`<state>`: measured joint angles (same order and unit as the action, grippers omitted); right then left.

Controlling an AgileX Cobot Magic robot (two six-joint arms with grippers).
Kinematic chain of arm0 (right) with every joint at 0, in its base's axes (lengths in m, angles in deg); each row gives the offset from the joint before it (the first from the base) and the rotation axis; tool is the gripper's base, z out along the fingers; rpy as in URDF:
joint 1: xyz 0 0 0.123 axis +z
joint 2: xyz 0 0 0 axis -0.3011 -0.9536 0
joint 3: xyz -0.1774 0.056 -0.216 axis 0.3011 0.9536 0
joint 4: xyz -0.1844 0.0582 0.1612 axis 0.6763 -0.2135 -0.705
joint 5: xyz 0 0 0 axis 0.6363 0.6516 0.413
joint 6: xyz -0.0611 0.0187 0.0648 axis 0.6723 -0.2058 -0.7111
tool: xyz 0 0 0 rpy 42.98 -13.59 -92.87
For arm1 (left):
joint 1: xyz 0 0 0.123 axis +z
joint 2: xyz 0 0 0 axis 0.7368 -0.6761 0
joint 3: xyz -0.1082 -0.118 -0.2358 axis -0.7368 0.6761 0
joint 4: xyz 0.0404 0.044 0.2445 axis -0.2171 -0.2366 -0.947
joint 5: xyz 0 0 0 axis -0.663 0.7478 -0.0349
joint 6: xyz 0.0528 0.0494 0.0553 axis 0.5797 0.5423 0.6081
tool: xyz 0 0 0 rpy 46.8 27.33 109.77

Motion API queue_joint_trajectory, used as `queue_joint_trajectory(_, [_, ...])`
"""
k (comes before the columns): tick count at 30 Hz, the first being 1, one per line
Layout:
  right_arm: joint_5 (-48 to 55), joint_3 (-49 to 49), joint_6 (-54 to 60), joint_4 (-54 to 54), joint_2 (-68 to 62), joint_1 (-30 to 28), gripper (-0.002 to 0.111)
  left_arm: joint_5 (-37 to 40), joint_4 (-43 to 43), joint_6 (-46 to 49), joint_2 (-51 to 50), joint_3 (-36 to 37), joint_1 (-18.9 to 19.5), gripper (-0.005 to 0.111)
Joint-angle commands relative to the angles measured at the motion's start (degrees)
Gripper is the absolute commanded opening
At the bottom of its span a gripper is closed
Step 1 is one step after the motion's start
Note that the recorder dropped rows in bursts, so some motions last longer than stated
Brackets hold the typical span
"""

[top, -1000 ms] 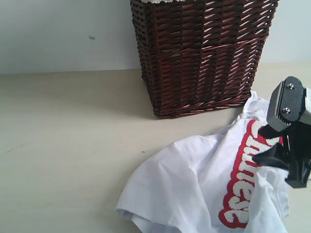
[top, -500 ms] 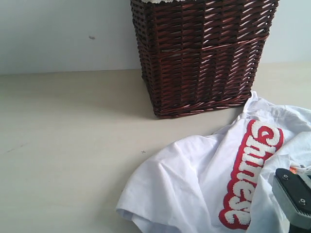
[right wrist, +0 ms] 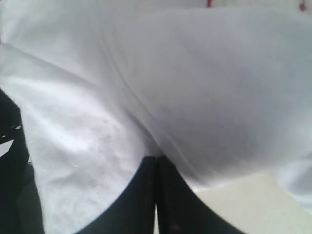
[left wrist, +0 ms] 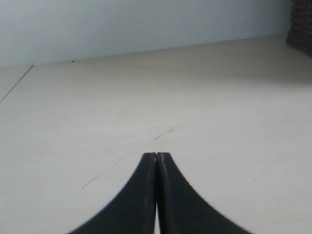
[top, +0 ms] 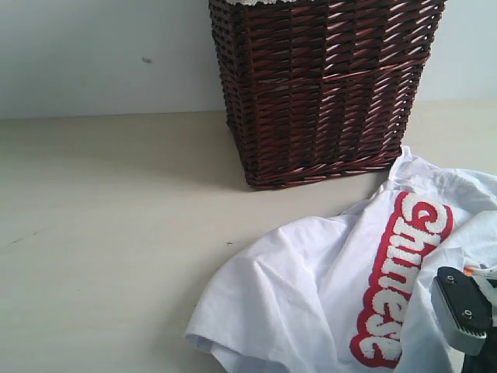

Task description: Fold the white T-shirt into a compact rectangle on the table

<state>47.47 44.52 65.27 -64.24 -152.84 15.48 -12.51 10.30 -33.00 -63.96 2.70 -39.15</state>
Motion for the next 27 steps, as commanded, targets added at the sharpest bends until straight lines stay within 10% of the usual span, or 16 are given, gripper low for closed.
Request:
queue_joint_trajectory(1, [5.25, 0.34, -1.45, 6.39, -1.09, 0.04, 0.0, -0.32, 0.19, 0.06, 0.35, -0.03, -0.28, 0.0])
queue_joint_trajectory(9, [15.02, 0.34, -8.67, 21.9, -0.99, 0.04, 0.0, -0.32, 0.19, 0.06, 0.35, -0.03, -0.28, 0.0])
queue_joint_trajectory(16, [17.64, 0.23, -1.71, 7.93, 3.59, 0.04, 0.0, -0.32, 0.19, 0.06, 0.35, -0.03, -0.28, 0.0])
queue_joint_trajectory(27, [-6.47, 0.23, -2.18, -3.32, 0.33, 0.04, 0.0, -0.32, 0.19, 0.06, 0.35, -0.03, -0.28, 0.0])
